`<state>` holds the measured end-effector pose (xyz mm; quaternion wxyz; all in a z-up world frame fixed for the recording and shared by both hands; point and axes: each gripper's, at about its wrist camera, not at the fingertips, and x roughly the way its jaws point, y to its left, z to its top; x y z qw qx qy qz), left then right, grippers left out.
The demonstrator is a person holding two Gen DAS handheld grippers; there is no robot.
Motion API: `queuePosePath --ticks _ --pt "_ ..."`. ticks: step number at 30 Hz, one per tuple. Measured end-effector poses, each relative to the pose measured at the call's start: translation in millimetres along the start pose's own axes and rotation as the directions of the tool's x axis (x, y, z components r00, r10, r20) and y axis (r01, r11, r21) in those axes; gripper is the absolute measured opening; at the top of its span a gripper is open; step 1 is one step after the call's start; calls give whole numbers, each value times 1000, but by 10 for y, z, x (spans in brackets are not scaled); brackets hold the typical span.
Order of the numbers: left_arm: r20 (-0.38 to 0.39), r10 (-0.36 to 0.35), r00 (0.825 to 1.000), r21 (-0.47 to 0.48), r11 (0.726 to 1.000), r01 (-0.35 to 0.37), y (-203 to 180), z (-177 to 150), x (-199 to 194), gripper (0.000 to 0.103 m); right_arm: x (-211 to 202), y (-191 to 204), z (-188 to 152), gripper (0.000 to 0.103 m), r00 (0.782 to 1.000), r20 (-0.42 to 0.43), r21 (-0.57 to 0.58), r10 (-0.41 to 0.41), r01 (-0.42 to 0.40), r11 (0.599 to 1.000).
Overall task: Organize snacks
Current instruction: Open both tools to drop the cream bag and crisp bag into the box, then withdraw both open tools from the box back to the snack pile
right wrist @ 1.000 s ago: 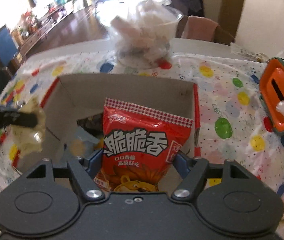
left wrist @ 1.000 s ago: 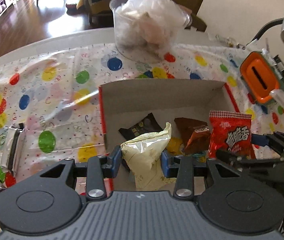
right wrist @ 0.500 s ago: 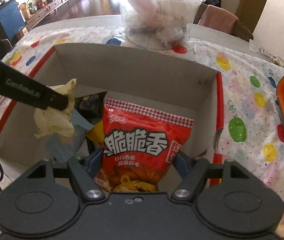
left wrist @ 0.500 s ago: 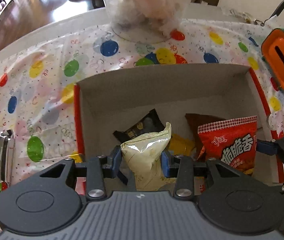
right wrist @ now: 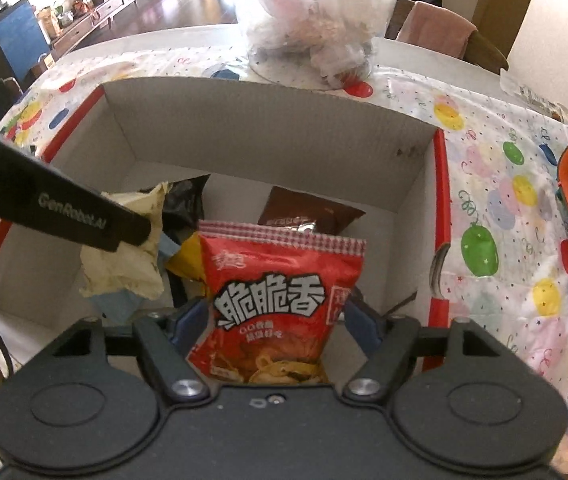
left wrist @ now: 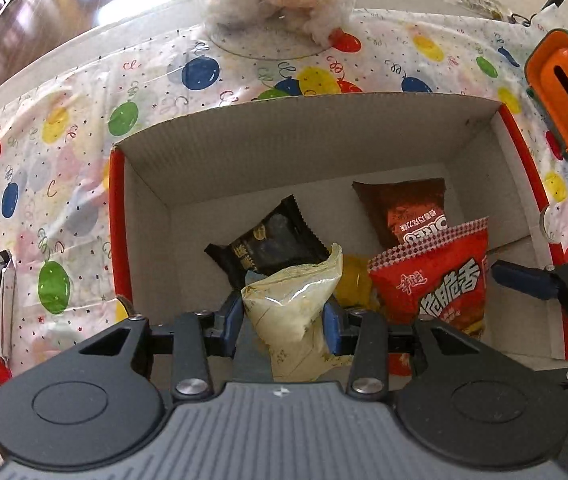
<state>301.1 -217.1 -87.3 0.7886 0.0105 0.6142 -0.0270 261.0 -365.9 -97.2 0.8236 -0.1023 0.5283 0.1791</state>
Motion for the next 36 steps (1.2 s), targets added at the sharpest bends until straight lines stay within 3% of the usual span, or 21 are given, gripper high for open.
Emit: queuePosePath --ticks 11,15,23,26,32,36 --pt "38 -33 999 -20 999 34 24 -137 -161 47 -258 -127 -54 83 998 59 60 30 -33 998" --pt "71 -43 997 -32 998 45 33 -202 -273 55 -374 -155 -90 84 995 83 79 49 -56 995" --pt "147 -60 987 -40 997 67 85 -336 -535 58 -627 -152 -136 88 986 151 85 69 -83 993" --pt "186 -63 980 -43 996 72 122 -399 -651 64 -718 -128 -146 89 981 177 83 79 -94 992" --pt "273 -45 961 -43 997 59 195 -530 -874 64 -894 -87 -148 89 969 223 94 107 -131 987" --pt "334 -32 942 -52 997 52 296 -649 -1015 71 -996 -19 -148 93 960 254 88 122 -148 985"
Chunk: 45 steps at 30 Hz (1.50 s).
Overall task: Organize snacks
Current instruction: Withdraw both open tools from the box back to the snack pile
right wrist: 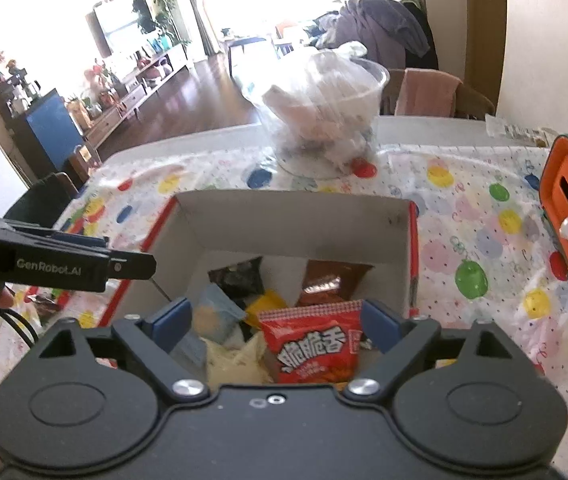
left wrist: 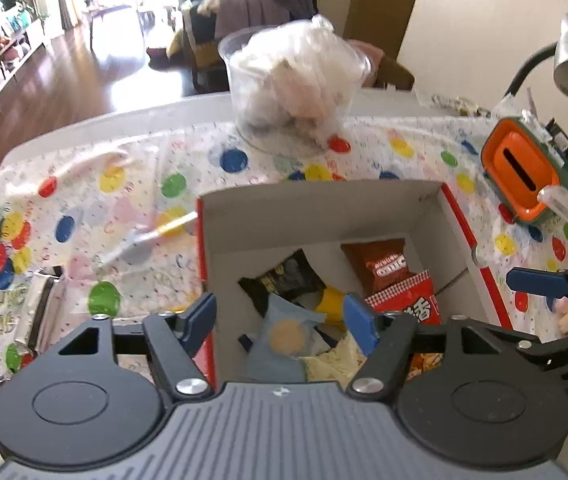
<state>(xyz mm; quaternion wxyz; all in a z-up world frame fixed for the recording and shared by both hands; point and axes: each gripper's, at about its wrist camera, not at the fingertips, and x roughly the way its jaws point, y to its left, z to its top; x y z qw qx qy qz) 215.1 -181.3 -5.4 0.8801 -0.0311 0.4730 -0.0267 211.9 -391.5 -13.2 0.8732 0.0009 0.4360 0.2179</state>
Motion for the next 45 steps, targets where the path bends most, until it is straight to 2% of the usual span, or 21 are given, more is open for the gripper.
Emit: queuePosePath --ticks 3,8,12,17,32,39,45 --pt "40 34 999 -11 999 -33 92 -55 -114 72 -43 80 4 98 1000 18 -3 12 -12 1000" --pt "82 26 996 -47 999 -22 308 -149 -294 72 -83 243 21 100 999 47 -18 25 -24 1000" --pt "121 15 993 -56 998 -8 474 -251 -444 82 -86 399 25 103 996 69 -26 54 -52 998" --pt "143 15 990 -62 998 -6 730 -397 -556 83 -27 702 29 103 994 78 -76 76 -70 995" --pt "92 70 993 -67 996 -64 1965 -850 -587 83 450 1678 47 103 996 8 -97 86 -85 992" --pt "45 31 998 -38 999 -29 2480 -1067 -458 83 823 2166 108 103 997 -39 -98 62 -66 993" --pt "46 18 999 8 1000 -19 2818 -1222 -331 83 1262 2579 197 103 994 -101 -82 35 -44 996"
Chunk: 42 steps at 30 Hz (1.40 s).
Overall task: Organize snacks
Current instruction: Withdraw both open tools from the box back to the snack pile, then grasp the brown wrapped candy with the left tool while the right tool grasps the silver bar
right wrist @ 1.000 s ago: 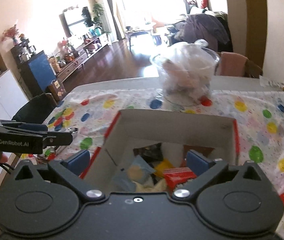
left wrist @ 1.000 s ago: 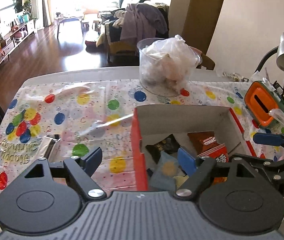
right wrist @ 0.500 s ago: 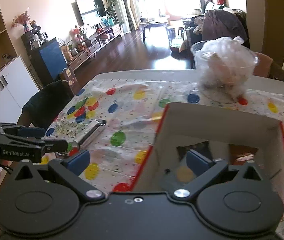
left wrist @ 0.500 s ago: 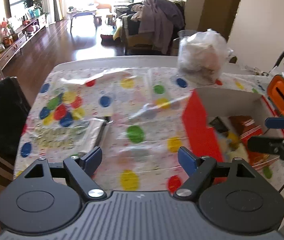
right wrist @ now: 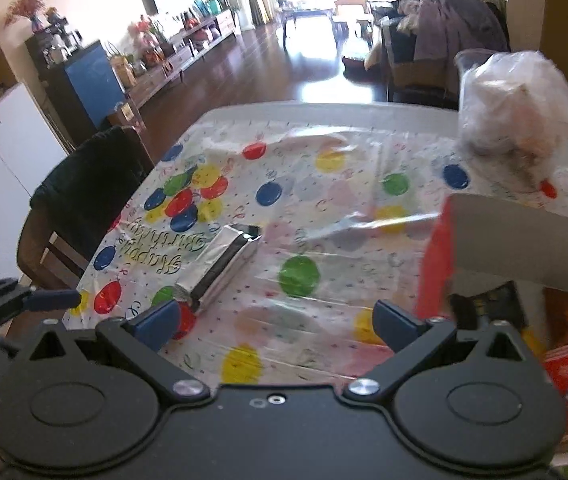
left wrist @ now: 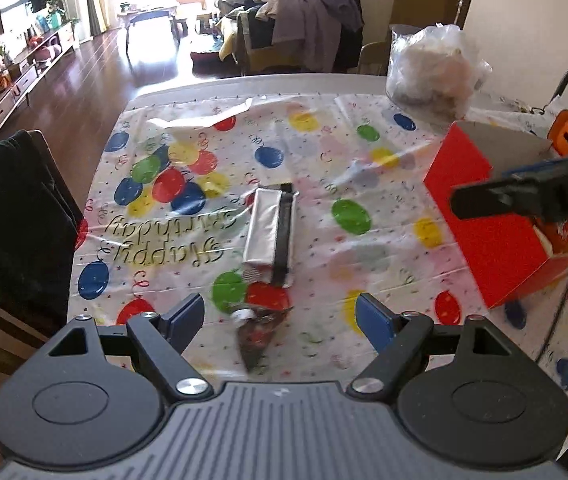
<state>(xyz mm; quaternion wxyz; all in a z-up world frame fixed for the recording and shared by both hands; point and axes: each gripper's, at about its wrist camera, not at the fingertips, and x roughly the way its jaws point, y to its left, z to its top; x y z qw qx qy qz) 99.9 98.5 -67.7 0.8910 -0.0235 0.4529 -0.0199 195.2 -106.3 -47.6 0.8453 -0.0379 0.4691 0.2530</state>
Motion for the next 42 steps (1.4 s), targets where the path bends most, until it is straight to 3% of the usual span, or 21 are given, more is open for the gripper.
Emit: queuePosePath --ticks 7,19,25,30,39,42 --pt "-40 -58 998 42 997 59 185 -112 211 83 566 320 146 103 996 -82 -6 -39 38 999" --pt "-54 -76 996 58 995 79 252 -121 503 82 1461 690 395 98 973 -200 -53 -112 104 993" --pt "-78 -78 994 63 995 83 306 -87 635 65 1760 736 448 92 963 -227 -62 -143 132 989" --pt "-108 -120 987 70 989 128 335 -94 714 51 1898 730 477 87 958 -248 -36 -145 141 989" --pt "-127 -129 983 67 988 138 340 -72 834 40 1980 823 444 72 954 -252 -84 -165 148 985" --pt "-121 -131 984 67 988 139 347 -82 836 38 1954 851 431 59 955 -240 -123 -174 148 981"
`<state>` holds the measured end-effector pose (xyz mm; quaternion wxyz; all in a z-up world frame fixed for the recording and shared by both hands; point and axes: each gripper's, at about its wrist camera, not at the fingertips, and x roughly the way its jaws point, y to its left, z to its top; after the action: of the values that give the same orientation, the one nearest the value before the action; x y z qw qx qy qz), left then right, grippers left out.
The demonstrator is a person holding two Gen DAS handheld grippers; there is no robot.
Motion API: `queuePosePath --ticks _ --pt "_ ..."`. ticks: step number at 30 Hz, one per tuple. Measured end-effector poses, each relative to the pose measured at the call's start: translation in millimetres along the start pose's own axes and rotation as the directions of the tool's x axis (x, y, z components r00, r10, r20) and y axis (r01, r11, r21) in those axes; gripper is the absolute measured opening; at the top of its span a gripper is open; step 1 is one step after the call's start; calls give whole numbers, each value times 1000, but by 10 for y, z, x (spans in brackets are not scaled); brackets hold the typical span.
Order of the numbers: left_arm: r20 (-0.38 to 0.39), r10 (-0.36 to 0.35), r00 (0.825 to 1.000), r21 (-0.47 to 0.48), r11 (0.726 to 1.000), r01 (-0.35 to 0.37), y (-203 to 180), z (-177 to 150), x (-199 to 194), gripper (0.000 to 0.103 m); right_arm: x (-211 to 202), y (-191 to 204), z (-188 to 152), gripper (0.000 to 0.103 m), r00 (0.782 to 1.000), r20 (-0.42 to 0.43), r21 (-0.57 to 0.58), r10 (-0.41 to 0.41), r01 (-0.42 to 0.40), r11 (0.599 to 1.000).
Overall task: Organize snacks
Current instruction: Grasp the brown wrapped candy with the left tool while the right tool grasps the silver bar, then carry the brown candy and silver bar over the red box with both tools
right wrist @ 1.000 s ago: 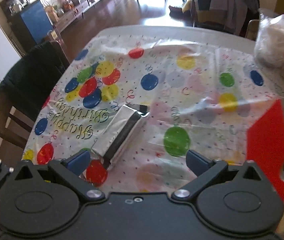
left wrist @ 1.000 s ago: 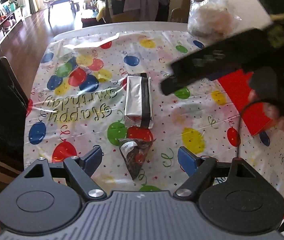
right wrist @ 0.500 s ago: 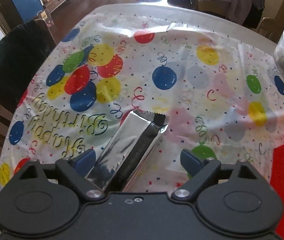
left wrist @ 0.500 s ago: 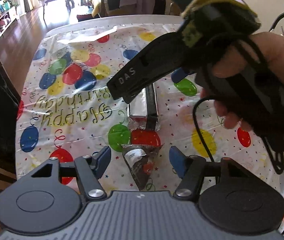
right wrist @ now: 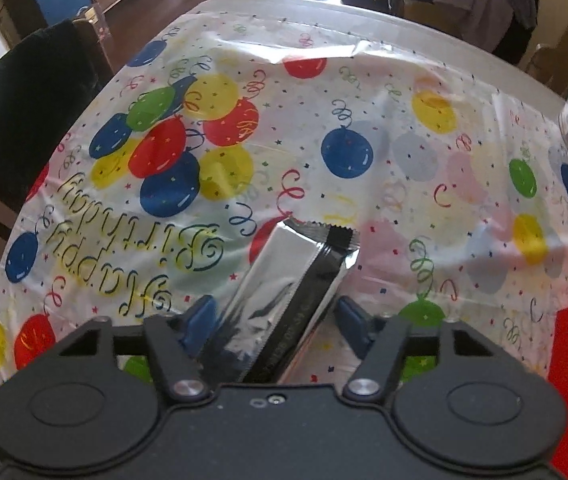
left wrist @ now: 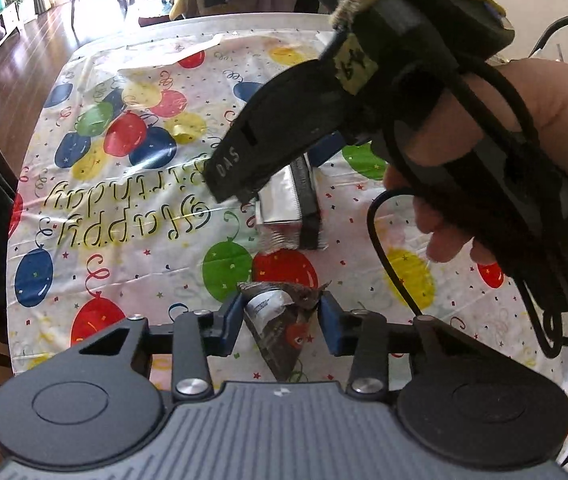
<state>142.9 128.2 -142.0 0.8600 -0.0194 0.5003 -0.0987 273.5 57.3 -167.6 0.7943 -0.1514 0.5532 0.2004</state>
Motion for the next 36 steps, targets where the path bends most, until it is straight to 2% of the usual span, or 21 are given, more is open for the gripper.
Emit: queuePosePath --ticks 5,7,20,26,36 --pt "11 3 1000 -19 1000 -3 6 -21 -10 34 -48 -61 -52 44 1000 19 -15 0 0 1000" --pt "14 3 1000 -34 999 -2 12 -27 -24 34 -78 -108 -85 42 1000 27 -13 3 -2 1000" --pt "33 5 999 -134 991 -1 46 -52 -174 33 -518 -396 -483 41 995 87 -2 57 -57 998" --pt "63 26 998 -123 992 -18 -68 -74 -347 33 -865 -506 -705 41 989 127 -9 73 -73 997" --pt "126 5 992 -85 996 6 -465 8 -747 33 -1543 -819 -1091 41 972 221 21 83 -89 996"
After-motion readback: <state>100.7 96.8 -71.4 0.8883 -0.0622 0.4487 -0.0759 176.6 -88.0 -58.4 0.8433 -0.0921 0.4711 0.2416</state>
